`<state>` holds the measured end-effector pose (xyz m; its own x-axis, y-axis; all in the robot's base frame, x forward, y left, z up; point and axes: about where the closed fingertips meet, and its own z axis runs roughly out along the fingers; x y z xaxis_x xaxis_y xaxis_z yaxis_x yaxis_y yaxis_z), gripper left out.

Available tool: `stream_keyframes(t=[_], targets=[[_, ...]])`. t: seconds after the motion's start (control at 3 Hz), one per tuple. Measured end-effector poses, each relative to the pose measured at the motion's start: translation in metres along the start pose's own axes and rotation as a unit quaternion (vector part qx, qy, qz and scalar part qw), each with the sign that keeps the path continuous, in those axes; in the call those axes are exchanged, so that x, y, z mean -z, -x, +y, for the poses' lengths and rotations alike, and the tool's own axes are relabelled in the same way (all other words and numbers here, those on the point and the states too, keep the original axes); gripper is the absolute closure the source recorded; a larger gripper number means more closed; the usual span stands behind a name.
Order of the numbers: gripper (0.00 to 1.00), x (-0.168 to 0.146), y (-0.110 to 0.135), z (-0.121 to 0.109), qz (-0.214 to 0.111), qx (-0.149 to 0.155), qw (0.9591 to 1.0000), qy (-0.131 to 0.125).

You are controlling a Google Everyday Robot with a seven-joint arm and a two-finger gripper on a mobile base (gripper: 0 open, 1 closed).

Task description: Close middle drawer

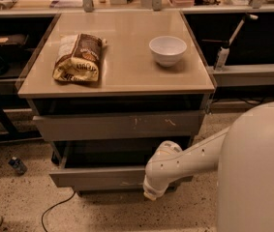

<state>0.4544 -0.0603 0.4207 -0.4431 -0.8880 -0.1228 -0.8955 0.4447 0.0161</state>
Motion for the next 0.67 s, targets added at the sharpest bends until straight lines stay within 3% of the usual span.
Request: stream_keyframes(t=[0.33, 0.67], targets=[[1.0, 0.003, 0.014, -0.017, -0.005, 0.009, 0.9998, -0.019], [1.0, 0.001, 0.03, -0.036, -0.004, 0.021, 0.9992, -0.033]])
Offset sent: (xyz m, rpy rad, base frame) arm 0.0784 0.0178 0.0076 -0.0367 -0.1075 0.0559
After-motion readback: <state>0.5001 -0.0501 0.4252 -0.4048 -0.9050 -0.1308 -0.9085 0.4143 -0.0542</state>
